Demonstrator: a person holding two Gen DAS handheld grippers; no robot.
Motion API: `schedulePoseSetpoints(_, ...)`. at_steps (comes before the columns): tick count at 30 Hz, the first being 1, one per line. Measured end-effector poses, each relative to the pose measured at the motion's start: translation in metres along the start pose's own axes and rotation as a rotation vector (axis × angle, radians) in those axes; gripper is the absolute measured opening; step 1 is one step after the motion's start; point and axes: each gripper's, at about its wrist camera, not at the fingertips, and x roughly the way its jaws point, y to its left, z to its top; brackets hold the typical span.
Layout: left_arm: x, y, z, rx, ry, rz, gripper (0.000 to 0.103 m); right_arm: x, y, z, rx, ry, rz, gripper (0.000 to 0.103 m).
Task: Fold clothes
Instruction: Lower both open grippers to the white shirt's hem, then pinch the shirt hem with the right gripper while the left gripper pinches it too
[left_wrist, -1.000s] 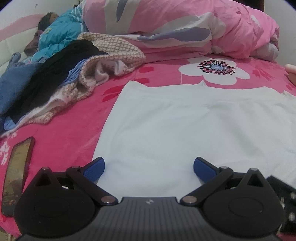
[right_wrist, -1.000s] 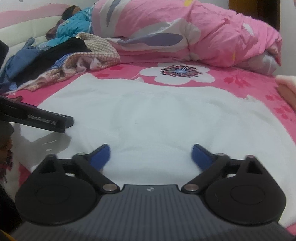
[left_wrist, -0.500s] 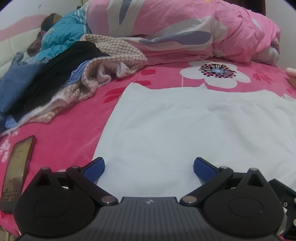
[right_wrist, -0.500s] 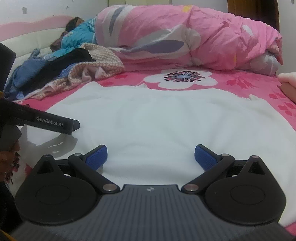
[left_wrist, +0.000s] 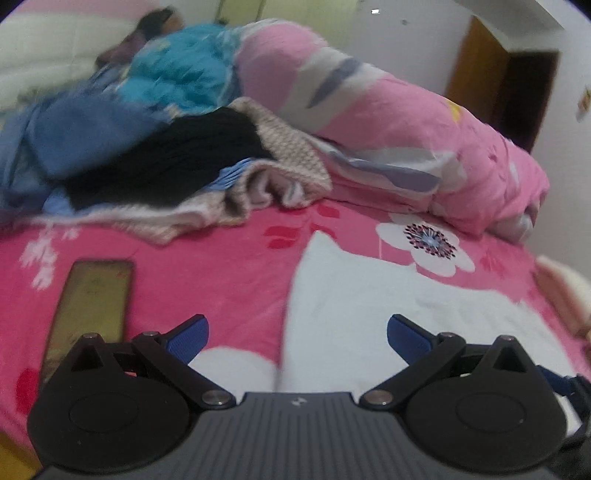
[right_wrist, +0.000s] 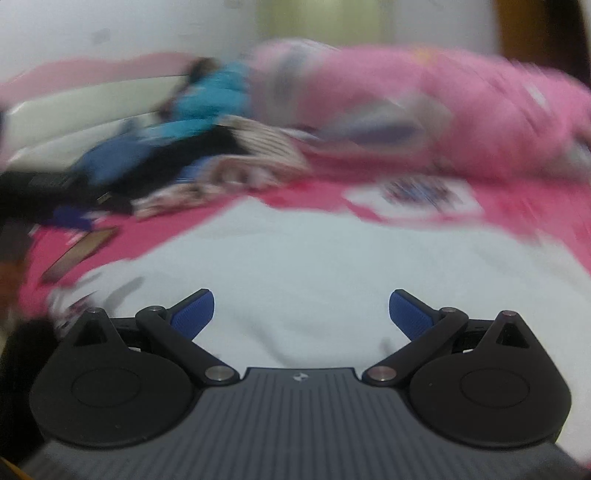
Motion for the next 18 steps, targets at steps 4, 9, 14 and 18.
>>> schedulePoseSetpoints(4,-0.010,0.025,0.003,-0.061,-0.029,0.016,0.103,0.010,0.062,0.004,-0.235,-0.023,0.094,0.094)
schedulePoseSetpoints(9,-0.013,0.047,0.002,-0.121,-0.059,0.009,0.103,0.039,0.122,0.001,-0.405,0.040,0.146,0.059)
schedulePoseSetpoints(14,-0.009,0.062,0.001,-0.157,-0.075,-0.015,0.103,0.057,0.156,-0.011,-0.607,0.083,0.141,0.046)
schedulePoseSetpoints(18,0.001,0.070,0.000,-0.191,-0.060,-0.070,0.101,0.065,0.162,-0.008,-0.622,0.100,0.126,0.028)
